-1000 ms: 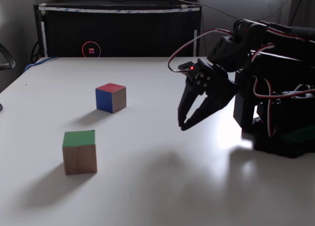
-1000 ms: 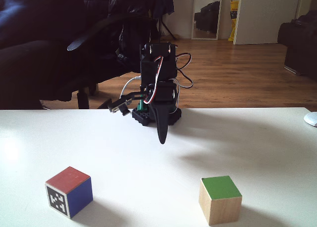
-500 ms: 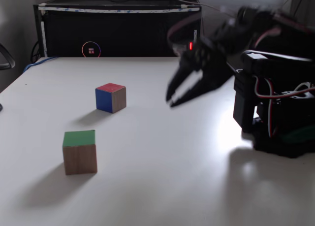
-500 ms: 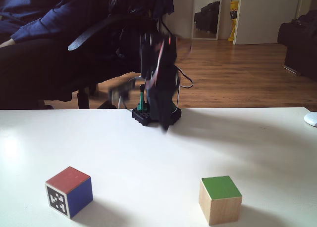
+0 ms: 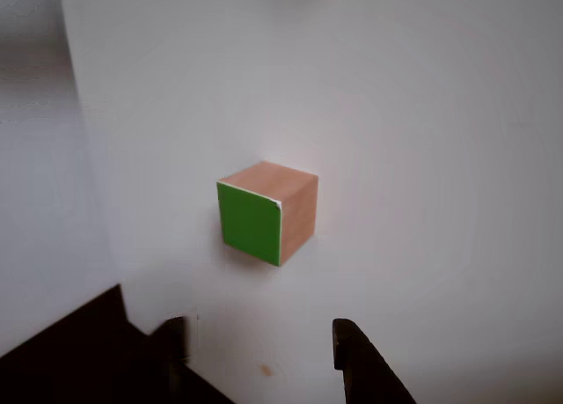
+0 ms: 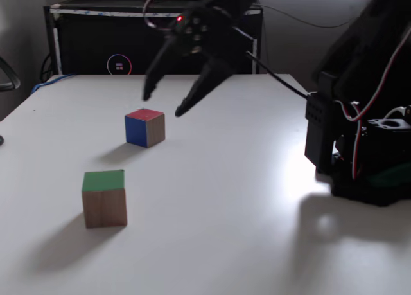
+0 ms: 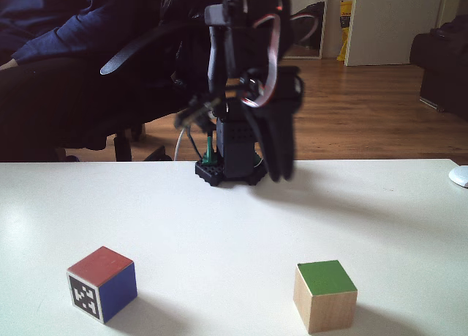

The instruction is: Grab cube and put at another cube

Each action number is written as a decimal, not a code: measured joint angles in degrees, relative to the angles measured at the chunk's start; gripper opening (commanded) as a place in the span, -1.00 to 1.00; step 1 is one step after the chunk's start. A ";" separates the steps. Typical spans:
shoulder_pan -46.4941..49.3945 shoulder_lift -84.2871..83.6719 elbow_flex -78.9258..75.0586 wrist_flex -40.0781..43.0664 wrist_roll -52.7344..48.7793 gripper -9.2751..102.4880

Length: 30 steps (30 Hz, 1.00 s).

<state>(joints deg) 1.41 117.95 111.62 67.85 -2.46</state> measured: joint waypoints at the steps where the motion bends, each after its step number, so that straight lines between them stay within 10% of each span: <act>1: -0.53 -1.67 -0.97 0.00 -0.09 -0.21; 30: -3.87 -35.60 -24.79 3.52 4.31 -0.12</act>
<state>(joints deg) -2.46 82.35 86.84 71.37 1.85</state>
